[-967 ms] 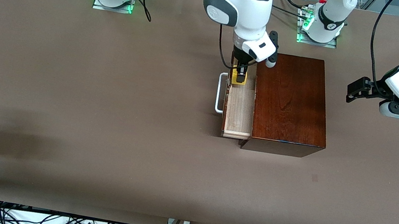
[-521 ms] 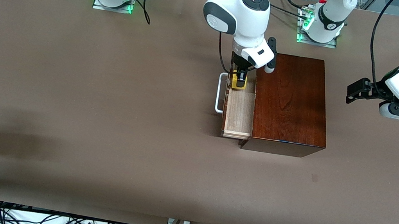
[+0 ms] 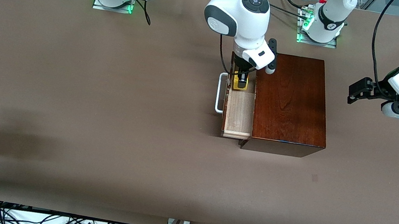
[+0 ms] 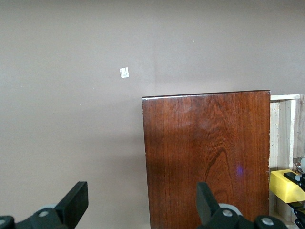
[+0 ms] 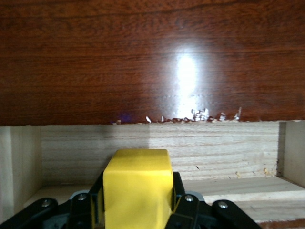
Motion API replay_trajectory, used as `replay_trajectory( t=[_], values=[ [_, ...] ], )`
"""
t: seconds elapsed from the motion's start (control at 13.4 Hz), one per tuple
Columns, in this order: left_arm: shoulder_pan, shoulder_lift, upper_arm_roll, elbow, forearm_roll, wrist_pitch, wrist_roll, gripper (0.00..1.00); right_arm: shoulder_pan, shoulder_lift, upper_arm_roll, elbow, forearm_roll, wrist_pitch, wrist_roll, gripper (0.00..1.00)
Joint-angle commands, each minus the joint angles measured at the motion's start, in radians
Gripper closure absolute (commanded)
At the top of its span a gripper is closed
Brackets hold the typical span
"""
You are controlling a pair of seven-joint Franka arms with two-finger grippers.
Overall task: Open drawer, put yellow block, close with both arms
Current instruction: 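Lower the cube into the drawer and open the right gripper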
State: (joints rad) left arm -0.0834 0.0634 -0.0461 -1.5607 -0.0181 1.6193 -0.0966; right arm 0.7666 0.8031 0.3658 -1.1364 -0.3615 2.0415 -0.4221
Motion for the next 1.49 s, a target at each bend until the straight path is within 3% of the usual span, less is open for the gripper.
replay_trajectory(
  t=[0.0,0.6,0.74,0.82,0.89,1.41],
  values=[
    [-0.003,0.015,-0.004,0.034,0.027,-0.022,0.014,0.0,0.013,0.036,-0.004,0.035,-0.017,0.002,-0.001,0.88],
    [-0.003,0.015,-0.004,0.021,0.013,-0.024,0.012,0.0,0.023,0.068,-0.019,0.032,-0.033,0.016,-0.001,0.87],
    [-0.004,0.016,-0.004,0.019,0.013,-0.033,0.006,0.0,0.022,0.067,-0.027,0.032,-0.03,0.016,-0.003,0.82],
    [-0.007,0.016,-0.006,0.019,0.013,-0.039,0.006,0.0,0.014,0.065,-0.025,0.032,-0.03,0.014,-0.006,0.64],
    [-0.019,0.016,-0.005,0.021,0.013,-0.039,0.005,0.0,0.013,0.062,-0.025,0.032,-0.028,0.011,-0.003,0.01],
    [-0.022,0.016,-0.004,0.021,0.013,-0.041,0.005,0.0,0.014,-0.033,-0.015,0.053,-0.017,-0.064,0.018,0.0]
  ],
)
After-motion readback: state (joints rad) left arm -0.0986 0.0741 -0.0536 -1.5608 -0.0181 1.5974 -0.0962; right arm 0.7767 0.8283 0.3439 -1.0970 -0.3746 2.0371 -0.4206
